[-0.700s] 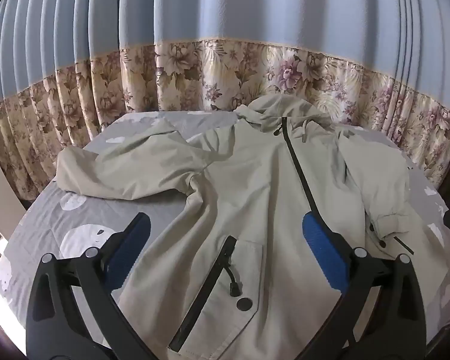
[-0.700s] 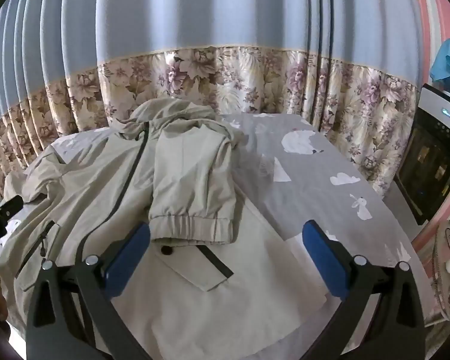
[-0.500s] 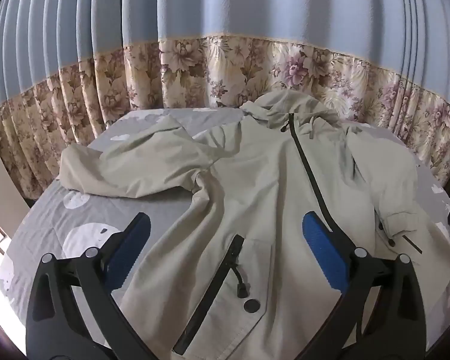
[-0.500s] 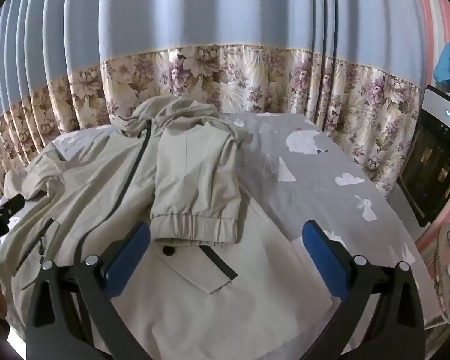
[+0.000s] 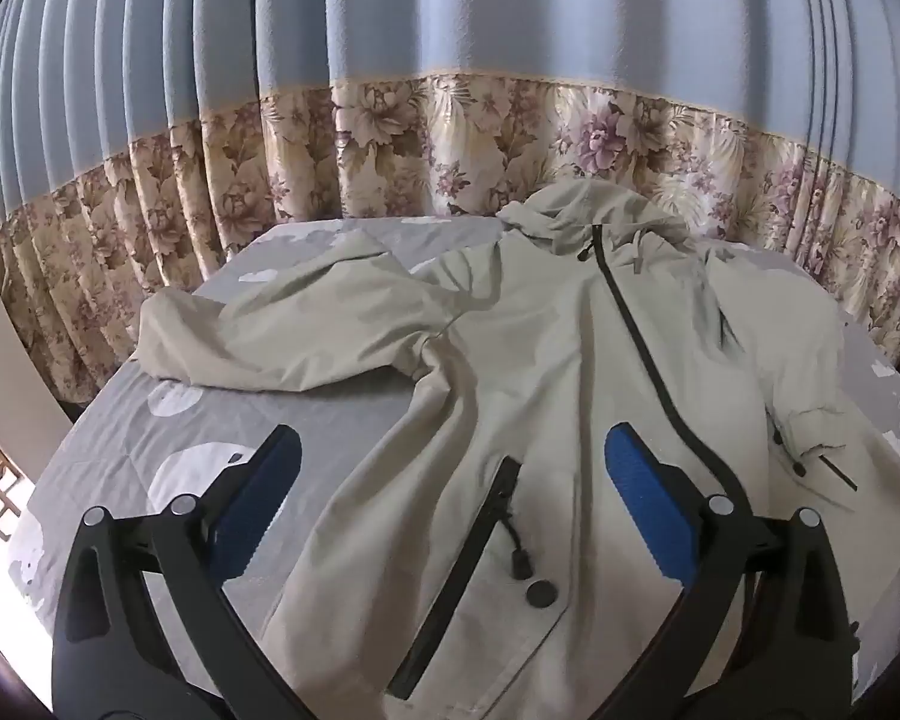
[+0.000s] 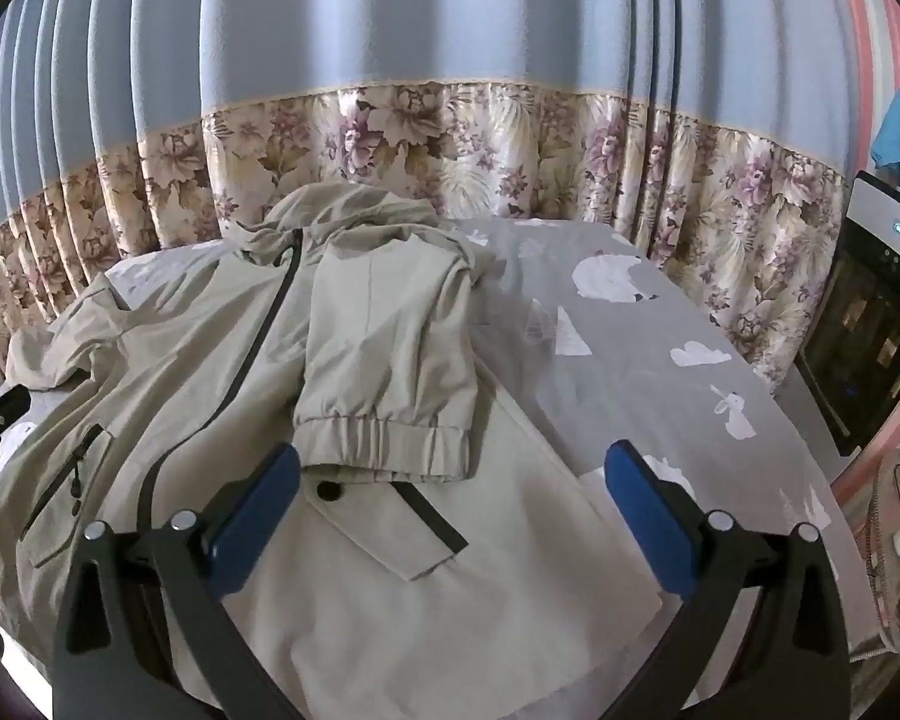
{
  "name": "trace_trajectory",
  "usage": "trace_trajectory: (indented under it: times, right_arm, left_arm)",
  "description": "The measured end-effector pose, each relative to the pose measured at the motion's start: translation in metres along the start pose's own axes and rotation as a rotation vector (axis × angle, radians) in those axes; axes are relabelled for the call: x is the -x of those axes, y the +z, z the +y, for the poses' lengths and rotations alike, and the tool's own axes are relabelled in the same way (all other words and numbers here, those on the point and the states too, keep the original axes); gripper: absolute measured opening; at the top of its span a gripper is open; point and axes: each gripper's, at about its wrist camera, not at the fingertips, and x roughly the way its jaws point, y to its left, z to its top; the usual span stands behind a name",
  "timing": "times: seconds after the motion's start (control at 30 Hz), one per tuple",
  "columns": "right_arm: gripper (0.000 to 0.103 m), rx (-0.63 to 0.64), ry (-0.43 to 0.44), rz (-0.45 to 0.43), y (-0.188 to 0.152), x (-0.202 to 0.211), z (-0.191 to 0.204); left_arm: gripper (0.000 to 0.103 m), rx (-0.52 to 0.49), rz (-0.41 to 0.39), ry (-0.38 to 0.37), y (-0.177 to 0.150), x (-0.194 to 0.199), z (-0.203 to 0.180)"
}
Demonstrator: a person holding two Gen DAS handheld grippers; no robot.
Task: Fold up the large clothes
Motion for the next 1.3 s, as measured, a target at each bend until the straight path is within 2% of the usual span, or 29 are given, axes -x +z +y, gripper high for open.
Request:
trace_trajectory:
  times: [0.87, 1.3]
  right_arm:
    - [0.101, -0.016, -0.033, 0.026, -0.005, -0.006, -0.021]
    - [0.101, -0.014, -0.038, 0.038, -0.007, -0.015, -0.025]
  left_arm:
    - [0.1, 0.008, 0.013, 0.016, -0.009, -0.003, 0.014]
    - [0.1, 0.003, 0.027, 0.052, -0.017, -0.008, 0.021]
